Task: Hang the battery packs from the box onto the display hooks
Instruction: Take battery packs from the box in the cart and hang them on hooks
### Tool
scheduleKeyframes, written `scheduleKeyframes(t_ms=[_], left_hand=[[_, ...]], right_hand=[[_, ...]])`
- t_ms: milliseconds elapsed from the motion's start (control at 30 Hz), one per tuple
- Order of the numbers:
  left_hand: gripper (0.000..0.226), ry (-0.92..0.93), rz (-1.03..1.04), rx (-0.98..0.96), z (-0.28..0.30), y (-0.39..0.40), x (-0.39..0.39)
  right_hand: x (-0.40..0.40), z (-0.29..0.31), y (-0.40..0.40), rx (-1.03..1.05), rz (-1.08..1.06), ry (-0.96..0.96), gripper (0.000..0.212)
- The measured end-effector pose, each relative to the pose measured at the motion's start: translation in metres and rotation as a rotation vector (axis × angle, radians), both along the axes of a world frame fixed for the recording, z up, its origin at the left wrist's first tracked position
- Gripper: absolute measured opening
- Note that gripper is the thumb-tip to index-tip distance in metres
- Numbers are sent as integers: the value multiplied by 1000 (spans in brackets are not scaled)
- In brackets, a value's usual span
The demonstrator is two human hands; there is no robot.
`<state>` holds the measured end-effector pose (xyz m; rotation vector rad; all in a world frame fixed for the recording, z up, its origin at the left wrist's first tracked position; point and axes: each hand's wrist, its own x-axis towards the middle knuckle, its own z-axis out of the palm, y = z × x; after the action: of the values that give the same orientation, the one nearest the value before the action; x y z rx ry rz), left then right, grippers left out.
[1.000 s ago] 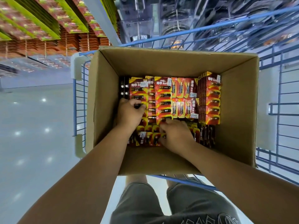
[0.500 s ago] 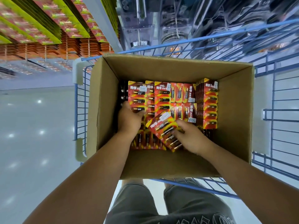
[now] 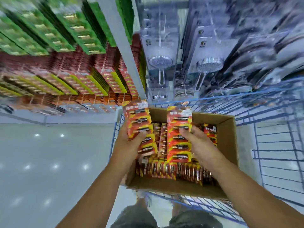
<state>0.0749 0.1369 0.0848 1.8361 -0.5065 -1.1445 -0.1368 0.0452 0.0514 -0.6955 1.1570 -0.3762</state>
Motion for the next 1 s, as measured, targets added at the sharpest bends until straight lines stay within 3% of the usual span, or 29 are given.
scheduleKeyframes(t_ms=[133, 367, 767, 1000], left_hand=[[28, 75, 77, -114, 49, 11, 37], [25, -37, 151, -254, 98, 68, 155], [15, -52, 218, -475, 184, 202, 410], [20, -59, 246, -569, 234, 217, 498]], right_hand=[[54, 56, -7, -191, 41, 35, 24], [168, 130, 21, -361, 84, -46, 15], [442, 211, 142, -462, 49, -139, 16], [537, 266, 160, -553, 72, -185, 14]])
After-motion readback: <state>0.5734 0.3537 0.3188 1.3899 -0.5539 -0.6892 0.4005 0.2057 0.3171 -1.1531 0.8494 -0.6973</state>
